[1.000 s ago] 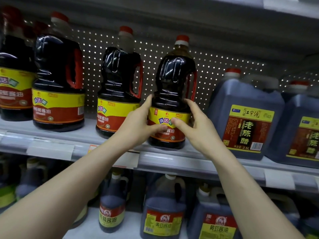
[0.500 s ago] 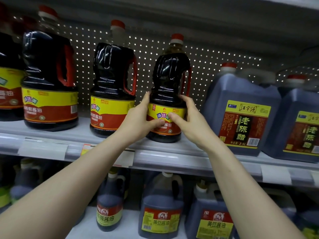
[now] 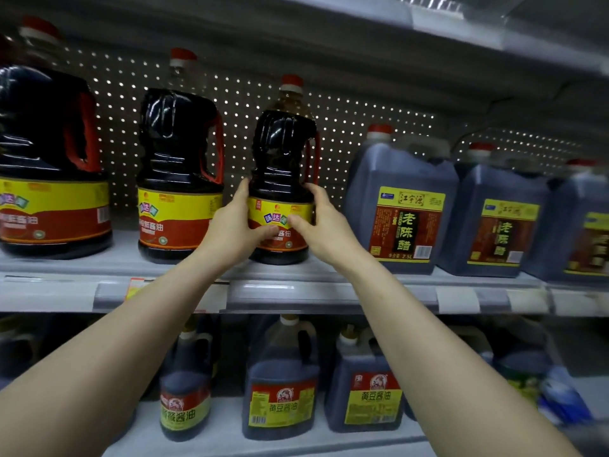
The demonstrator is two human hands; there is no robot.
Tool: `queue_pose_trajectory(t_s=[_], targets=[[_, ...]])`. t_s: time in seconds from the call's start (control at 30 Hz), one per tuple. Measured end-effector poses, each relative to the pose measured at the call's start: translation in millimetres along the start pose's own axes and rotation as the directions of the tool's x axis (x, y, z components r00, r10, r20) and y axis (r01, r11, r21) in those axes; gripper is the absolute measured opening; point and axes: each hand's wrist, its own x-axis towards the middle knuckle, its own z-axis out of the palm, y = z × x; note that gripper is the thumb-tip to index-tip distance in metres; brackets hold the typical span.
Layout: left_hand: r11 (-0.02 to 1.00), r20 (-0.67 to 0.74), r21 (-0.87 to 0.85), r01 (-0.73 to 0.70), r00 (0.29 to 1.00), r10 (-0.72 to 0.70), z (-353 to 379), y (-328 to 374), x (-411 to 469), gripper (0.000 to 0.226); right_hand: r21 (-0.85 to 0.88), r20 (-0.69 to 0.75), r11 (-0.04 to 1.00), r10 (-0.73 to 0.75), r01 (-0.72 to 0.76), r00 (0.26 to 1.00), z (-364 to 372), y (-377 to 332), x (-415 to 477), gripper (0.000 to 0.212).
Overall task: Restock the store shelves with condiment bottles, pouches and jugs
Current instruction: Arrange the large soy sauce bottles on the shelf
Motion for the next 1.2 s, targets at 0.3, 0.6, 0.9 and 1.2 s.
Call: queue_pose_trajectory(t_s=[0.3, 0.6, 0.9, 1.2], targets=[[0.986, -0.126, 0.071, -0.15, 0.979, 0.158, 17.8, 22.7, -38.8, 0.082, 0.062, -0.111, 0.998, 0.009, -0.002, 0.994, -11.5, -2.0, -47.5, 0.057], [0.957, -0.108, -0.047, -0.287, 0.954, 0.281, 31.1, 34.4, -67.3, 0.068, 0.012, -0.194, 1.0, -0.005, 0.008, 0.981, -34.1, 5.4, -92.1, 0.046], [0.961, -0.022, -0.156, -0.229, 0.973, 0.229, 57.3, 45.0, -105.8, 0.064, 0.022, -0.138, 1.0, -0.011, 0.014, 0.99, -52.8, 36.9, -133.7, 0.04], [0.985, 0.002, -0.139, -0.102, 0.995, 0.103, 118.3, 78.3, -163.9, 0.061, 0.1, -0.049, 0.995, -0.021, 0.026, 0.999, -100.9, 93.7, -189.6, 0.039]])
